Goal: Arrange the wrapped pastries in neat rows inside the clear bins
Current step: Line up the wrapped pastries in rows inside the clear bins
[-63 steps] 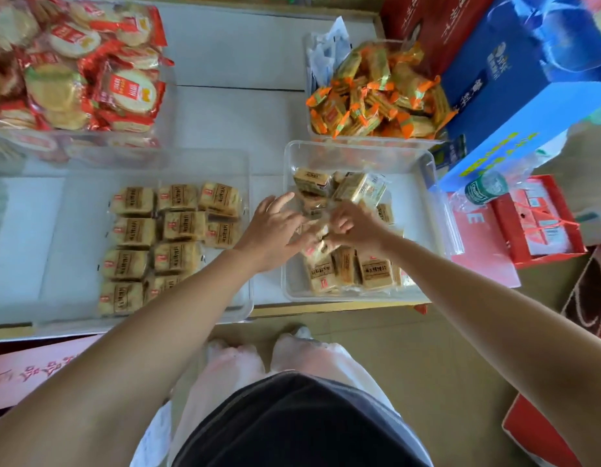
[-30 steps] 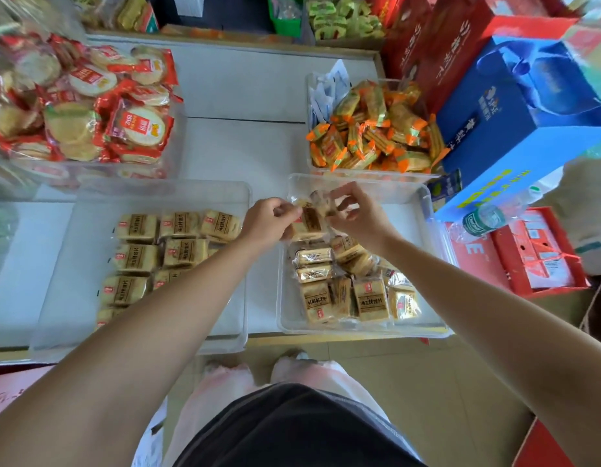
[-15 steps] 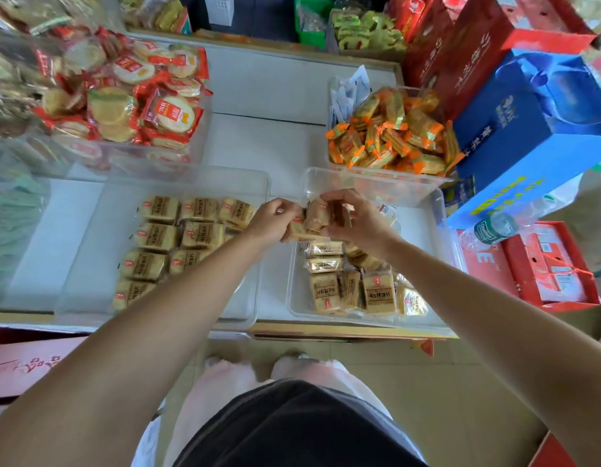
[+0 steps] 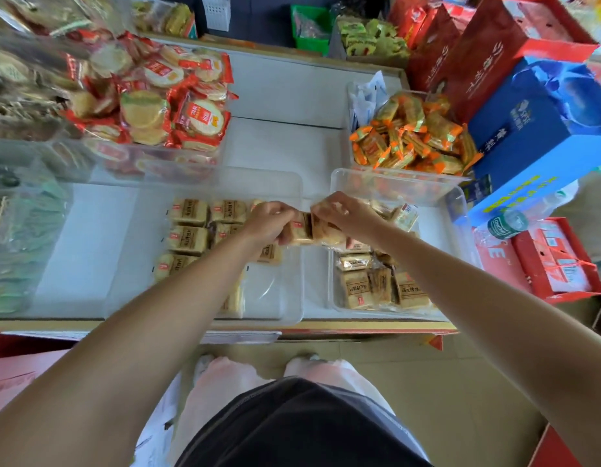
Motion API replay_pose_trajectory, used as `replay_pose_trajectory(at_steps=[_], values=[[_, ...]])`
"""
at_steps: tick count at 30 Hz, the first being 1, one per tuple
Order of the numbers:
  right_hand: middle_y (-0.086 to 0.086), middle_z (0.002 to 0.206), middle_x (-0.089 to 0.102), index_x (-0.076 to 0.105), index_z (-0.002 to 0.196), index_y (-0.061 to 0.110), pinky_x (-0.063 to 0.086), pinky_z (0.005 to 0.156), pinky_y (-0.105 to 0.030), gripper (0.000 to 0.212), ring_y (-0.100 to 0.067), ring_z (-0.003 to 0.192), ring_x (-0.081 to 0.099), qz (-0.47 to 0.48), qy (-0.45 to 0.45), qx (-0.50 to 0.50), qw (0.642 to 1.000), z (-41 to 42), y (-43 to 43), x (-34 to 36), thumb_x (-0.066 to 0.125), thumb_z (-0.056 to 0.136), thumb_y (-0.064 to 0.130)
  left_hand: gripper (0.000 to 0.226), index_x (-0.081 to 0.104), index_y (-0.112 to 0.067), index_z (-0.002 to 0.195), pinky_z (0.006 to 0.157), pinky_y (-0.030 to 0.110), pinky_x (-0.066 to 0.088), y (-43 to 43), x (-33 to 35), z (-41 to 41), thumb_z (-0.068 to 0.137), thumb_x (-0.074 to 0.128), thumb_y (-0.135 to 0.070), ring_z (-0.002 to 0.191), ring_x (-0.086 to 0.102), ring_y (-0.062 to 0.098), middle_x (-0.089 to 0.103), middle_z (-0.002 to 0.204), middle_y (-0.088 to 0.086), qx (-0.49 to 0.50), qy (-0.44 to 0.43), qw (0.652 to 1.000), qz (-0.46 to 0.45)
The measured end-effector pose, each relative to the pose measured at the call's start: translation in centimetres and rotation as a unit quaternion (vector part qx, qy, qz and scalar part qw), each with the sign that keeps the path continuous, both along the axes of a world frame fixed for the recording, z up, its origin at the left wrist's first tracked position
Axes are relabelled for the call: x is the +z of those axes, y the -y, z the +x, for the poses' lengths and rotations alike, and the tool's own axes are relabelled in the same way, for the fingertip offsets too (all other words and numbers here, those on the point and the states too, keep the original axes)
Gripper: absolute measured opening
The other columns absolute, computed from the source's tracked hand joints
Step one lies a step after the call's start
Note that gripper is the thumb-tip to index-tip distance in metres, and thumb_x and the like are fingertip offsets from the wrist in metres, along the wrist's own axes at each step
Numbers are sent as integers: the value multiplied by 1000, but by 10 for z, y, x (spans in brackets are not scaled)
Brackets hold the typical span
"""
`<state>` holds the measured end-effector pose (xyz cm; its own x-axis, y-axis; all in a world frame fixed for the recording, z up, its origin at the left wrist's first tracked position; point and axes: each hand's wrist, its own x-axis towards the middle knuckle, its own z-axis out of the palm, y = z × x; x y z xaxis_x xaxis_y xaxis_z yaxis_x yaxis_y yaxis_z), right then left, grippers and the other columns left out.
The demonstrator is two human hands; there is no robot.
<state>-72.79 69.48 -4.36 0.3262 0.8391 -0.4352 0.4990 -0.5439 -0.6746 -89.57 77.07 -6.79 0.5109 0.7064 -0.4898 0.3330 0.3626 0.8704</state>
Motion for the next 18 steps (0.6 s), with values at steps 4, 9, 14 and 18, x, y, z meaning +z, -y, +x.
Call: replay_pose_trajectory(at_steps=[4, 9, 14, 18], values=[[-18, 112, 55, 55, 108, 28, 57, 73, -53, 19, -32, 78, 70, -6, -119, -106, 987, -32, -13, 2, 58, 90, 30, 6, 61, -13, 96, 56, 26, 52, -20, 3, -34, 90, 64, -13, 66, 58, 20, 63, 88, 14, -16, 24, 999, -21], [-23, 103, 63, 54, 94, 10, 59, 75, -42, 20, -35, 79, 69, 35, -191, -207, 959, -70, -27, 6, 70, 82, 12, 2, 63, -15, 93, 57, 27, 52, -52, 3, -74, 91, 64, -15, 62, 55, 20, 63, 83, 11, -51, 45, 997, -30], [-11, 90, 62, 50, 75, 9, 57, 79, -38, 26, -22, 85, 62, 30, -103, -189, 976, -111, -33, 3, 69, 85, 24, 9, 62, -13, 102, 52, 25, 49, -69, -1, -100, 95, 56, -16, 67, 53, 22, 59, 83, 10, -55, 32, 997, -50], [-15, 92, 63, 45, 79, 11, 54, 88, -44, 30, -28, 81, 63, 49, -151, -230, 960, -129, -39, -5, 72, 81, 23, 21, 57, -20, 98, 67, 31, 49, -73, 6, -118, 99, 47, -38, 85, 60, 22, 61, 91, 5, -82, 44, 989, -118]])
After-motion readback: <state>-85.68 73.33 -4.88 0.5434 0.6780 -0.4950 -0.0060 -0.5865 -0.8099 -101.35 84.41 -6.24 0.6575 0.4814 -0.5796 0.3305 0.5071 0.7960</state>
